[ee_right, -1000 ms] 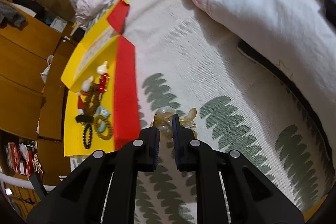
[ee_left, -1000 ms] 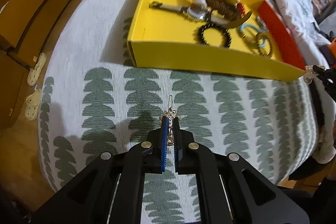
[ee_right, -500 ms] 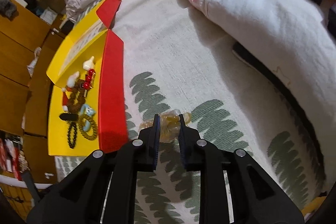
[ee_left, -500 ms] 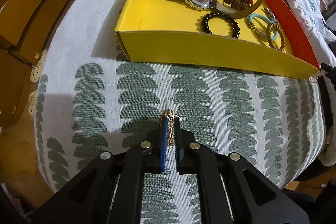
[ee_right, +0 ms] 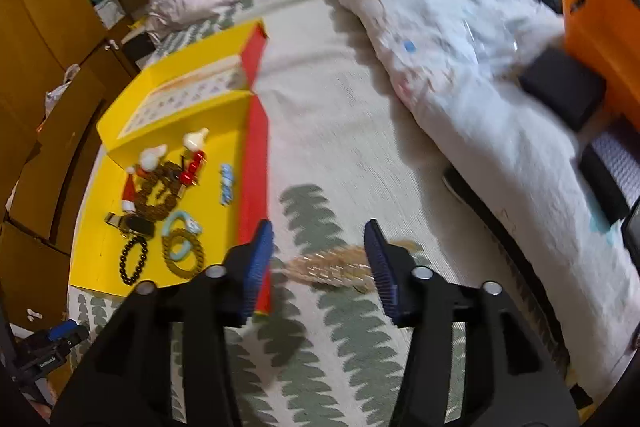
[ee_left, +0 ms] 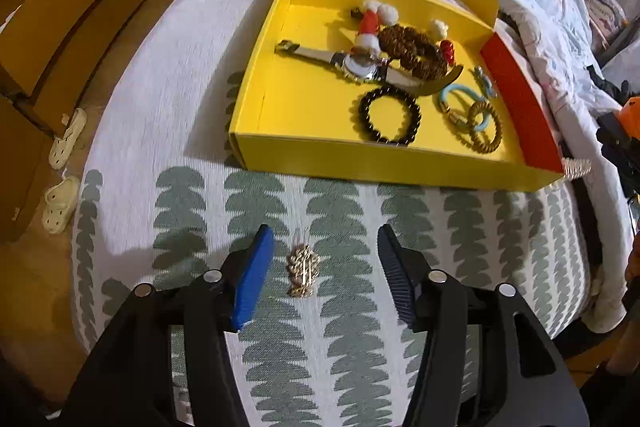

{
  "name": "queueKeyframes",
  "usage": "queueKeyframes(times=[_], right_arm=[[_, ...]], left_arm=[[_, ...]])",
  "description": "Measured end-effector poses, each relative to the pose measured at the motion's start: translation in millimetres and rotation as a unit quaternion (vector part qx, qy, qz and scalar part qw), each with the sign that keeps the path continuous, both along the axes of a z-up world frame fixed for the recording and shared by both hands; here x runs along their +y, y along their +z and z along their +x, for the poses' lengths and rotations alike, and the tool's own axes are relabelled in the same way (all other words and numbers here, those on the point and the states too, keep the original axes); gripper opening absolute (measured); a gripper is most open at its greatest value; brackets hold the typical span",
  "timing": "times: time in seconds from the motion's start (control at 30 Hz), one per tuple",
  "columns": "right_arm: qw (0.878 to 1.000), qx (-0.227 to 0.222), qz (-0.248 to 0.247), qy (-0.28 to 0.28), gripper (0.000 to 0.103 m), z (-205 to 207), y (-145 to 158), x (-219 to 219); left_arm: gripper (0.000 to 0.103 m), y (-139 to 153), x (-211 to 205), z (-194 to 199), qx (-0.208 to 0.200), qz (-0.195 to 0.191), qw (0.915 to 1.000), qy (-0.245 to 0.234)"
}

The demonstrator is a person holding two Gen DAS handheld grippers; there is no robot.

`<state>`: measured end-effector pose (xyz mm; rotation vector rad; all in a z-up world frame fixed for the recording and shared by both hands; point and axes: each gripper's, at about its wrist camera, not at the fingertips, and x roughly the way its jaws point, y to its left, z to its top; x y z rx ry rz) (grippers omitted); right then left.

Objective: Organize jewelry
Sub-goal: 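Lift both held clips out of the box and open both tools onto the bedspread, then grasp the black bead bracelet with the left tool while the right grasps the wooden bead bracelet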

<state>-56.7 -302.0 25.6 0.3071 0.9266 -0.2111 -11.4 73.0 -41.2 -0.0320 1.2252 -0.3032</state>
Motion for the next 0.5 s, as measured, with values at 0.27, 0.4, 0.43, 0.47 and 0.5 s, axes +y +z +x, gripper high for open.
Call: queueKeyframes(times=[0.27,0.4,0.43,0.47,0.5], right_arm=[[0.994,-0.016,0.045,0.094,0.052,14,13,51],[0.988,0.002,0.051,0.145,0.052,27,3,89],[0.987,0.008,0.047,0.154,0.052,31,-2,99],[0.986,0.013,0.045,0.161,0.052,35,-6,106],[0.985,0.021,0.043,0.166,0.052,39,-12,112]], left_arm=[[0.066,19,-15,11,-0.027,-0.013,0.9995,-0.013],[0.068,21,-22,31,-0.034,-0.019,0.9992,-0.014],[0.069,20,-24,36,-0.033,-0.018,0.9992,-0.014],[0.069,17,-25,41,-0.028,-0.013,0.9995,-0.01],[0.069,15,-26,47,-0.02,-0.011,0.9997,-0.007]])
